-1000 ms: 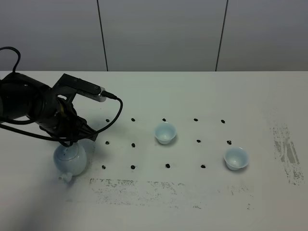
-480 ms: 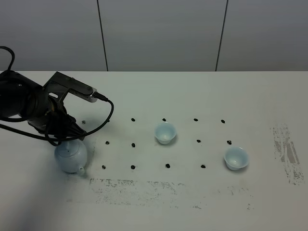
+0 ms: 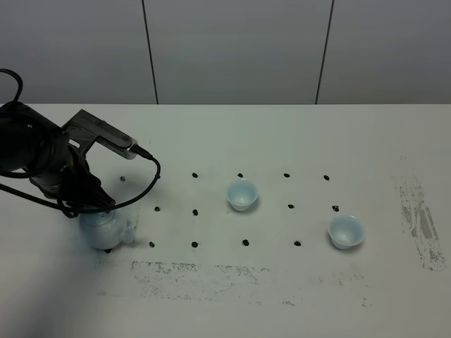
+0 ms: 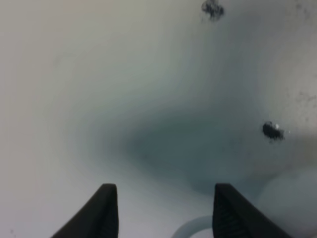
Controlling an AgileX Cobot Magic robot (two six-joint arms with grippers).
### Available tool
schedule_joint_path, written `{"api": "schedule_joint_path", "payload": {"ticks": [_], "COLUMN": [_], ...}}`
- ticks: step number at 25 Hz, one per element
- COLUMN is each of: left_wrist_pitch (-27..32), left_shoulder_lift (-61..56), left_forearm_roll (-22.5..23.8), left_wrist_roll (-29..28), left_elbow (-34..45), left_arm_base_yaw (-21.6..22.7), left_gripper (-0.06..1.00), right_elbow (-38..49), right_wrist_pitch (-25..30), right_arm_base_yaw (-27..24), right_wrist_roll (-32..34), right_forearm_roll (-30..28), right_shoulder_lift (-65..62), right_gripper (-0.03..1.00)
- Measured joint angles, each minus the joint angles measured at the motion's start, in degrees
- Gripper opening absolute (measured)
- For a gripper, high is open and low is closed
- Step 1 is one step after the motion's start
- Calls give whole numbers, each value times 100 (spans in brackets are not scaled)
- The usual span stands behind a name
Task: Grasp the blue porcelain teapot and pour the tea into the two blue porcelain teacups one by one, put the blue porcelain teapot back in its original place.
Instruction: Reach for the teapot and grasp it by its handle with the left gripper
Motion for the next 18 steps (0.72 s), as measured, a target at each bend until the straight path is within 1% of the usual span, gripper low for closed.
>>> {"api": "schedule_joint_path", "payload": {"ticks": [6, 10, 12, 14, 16, 18], "left_wrist_pitch": [35, -9, -142, -358, -628, -748], "left_shoulder_lift": [-81, -441, -699, -989, -1173, -1224], "left_forearm_roll": [58, 124, 136, 136, 129, 113], "left_wrist_roll": [2, -7, -117, -426, -942, -1491], "left_elbow": [0, 5, 120, 389, 629, 750], "left_arm_base_yaw": [0, 0, 0, 0, 32, 120], "left_gripper": [46, 46, 46, 46, 46, 46], "right_elbow": [0, 0, 0, 0, 0, 0], "right_wrist_pitch": [0, 0, 0, 0, 0, 0], "right_arm_base_yaw": [0, 0, 0, 0, 0, 0], "right_wrist_roll": [0, -11, -7, -7, -7, -7], "right_forearm_roll": [0, 0, 0, 0, 0, 0], "right_shoulder_lift": [0, 0, 0, 0, 0, 0], "right_gripper": [24, 24, 24, 24, 24, 24]}}
